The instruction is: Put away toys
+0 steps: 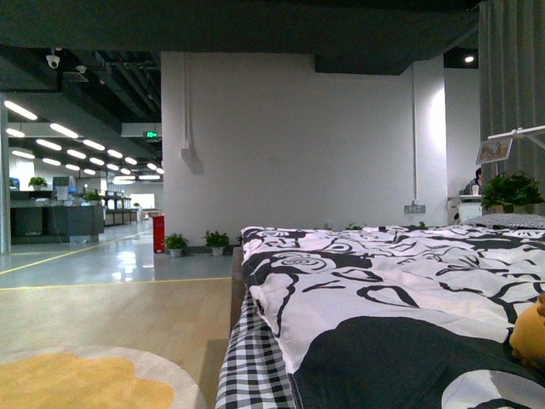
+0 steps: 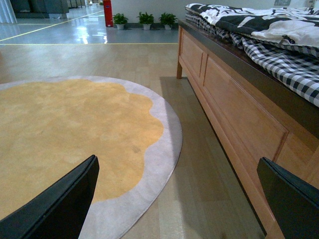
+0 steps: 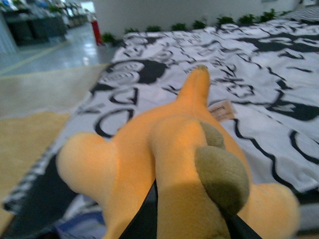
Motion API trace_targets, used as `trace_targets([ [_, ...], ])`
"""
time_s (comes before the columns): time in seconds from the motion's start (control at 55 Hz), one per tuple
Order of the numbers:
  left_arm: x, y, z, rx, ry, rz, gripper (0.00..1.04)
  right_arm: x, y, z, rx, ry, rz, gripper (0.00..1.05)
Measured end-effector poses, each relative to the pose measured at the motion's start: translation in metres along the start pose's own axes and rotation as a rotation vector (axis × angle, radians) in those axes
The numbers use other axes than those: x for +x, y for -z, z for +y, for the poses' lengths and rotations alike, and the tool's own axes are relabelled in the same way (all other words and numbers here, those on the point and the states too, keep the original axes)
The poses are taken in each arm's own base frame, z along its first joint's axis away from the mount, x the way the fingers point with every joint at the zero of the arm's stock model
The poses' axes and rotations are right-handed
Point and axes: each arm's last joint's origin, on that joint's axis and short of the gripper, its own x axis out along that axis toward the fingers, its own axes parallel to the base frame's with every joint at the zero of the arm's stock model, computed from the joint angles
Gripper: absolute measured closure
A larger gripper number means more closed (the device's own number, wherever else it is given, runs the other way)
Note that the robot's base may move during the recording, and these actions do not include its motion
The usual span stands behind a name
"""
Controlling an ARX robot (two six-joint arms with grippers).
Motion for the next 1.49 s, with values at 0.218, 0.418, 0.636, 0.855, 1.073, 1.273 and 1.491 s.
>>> trace_targets([
  [0.218, 0.000, 0.000, 0.000, 0.000, 0.002, 0.000, 0.06, -0.011, 0.034, -0.001, -0.040, -0.010, -0.022, 0.98],
  [0.418, 0.000, 0.000, 0.000, 0.000, 0.002, 0.000, 0.06, -0.019, 0.060, -0.003, -0.045, -0.011, -0.025, 0.98],
  [0.636, 0.000, 0.000, 0.000, 0.000, 0.002, 0.000, 0.06, -0.025, 0.077, -0.004, -0.046, -0.011, -0.027, 0.98],
  [0.855, 0.000, 0.000, 0.000, 0.000, 0.002, 0.000, 0.06, -0.029, 0.088, -0.004, -0.046, -0.011, -0.032, 0.98],
  [1.073, 0.000, 0.000, 0.000, 0.000, 0.002, 0.000, 0.06, -0.032, 0.094, -0.005, -0.046, -0.011, -0.034, 0.98],
  [1.273, 0.000, 0.000, 0.000, 0.000, 0.002, 0.000, 0.06, -0.042, 0.101, -0.005, -0.048, -0.012, -0.027, 0.98],
  [1.491, 0.000, 0.000, 0.000, 0.000, 0.002, 0.000, 0.06, -0.043, 0.109, -0.005, -0.049, -0.015, -0.031, 0.98],
])
